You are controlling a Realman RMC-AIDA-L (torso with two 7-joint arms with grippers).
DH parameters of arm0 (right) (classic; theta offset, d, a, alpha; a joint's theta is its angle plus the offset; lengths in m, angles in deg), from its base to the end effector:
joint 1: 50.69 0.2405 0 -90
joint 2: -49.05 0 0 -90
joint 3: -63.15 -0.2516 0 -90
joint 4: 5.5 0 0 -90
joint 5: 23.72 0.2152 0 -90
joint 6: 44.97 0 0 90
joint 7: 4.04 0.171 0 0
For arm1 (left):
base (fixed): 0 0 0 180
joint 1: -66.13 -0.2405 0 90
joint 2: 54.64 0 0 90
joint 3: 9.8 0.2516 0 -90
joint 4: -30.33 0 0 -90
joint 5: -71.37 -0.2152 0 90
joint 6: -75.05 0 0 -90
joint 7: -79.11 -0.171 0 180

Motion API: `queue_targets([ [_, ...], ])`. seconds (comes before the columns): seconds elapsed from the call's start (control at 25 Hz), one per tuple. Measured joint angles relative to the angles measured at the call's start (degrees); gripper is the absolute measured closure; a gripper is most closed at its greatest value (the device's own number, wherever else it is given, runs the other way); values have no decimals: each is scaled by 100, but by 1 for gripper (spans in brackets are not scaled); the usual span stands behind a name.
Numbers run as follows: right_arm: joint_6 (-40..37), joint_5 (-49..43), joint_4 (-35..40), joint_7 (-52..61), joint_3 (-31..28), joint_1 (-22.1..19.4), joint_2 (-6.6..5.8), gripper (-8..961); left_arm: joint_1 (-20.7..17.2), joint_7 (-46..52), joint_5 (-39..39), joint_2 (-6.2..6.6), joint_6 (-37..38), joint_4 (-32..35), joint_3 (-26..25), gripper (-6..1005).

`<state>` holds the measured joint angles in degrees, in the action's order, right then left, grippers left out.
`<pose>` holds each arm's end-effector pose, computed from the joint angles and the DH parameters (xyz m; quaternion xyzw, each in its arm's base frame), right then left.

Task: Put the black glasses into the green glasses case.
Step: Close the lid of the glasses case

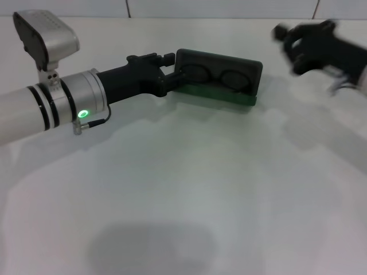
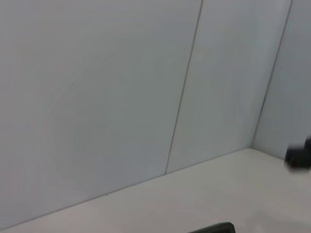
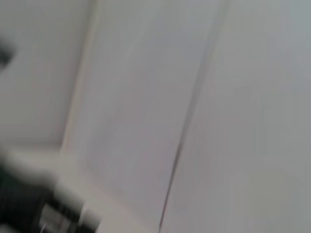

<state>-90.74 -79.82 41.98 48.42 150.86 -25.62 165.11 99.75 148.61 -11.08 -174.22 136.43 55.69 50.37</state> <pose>0.1862 0.4145 -0.0280 -0.8878 0.0588 0.2625 0.3734 -0.2365 0.3972 -0.0616 -0.8907 -0.2504 -0.2745 0.2621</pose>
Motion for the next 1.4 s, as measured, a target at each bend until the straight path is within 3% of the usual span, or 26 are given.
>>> queue_targets([
  [0.16, -1824, 529, -933, -163, -1235, 30, -38, 935, 56, -20, -62, -1, 12, -40, 21, 442],
  [0.28, -2498, 551, -1332, -181, -1768, 36, -51, 934, 146, 159, -213, 29, 109, -1, 272, 442],
  [0.6, -2500, 527, -1465, -187, -1967, -51, -69, 934, 641, 948, -731, 111, 225, 33, 576, 442],
  [0.72, -2502, 528, -1473, -191, -1949, -85, -64, 934, 1089, 1931, -1518, 102, -73, 37, 576, 442],
  [0.88, -2498, 509, -1477, -193, -1938, -99, -54, 934, 1398, 2671, -2346, 50, -225, 39, 575, 442],
  [1.4, -2489, 457, -1624, -194, -1927, -66, -39, 933, 1486, 2884, -2885, 28, -191, 104, 574, 442],
])
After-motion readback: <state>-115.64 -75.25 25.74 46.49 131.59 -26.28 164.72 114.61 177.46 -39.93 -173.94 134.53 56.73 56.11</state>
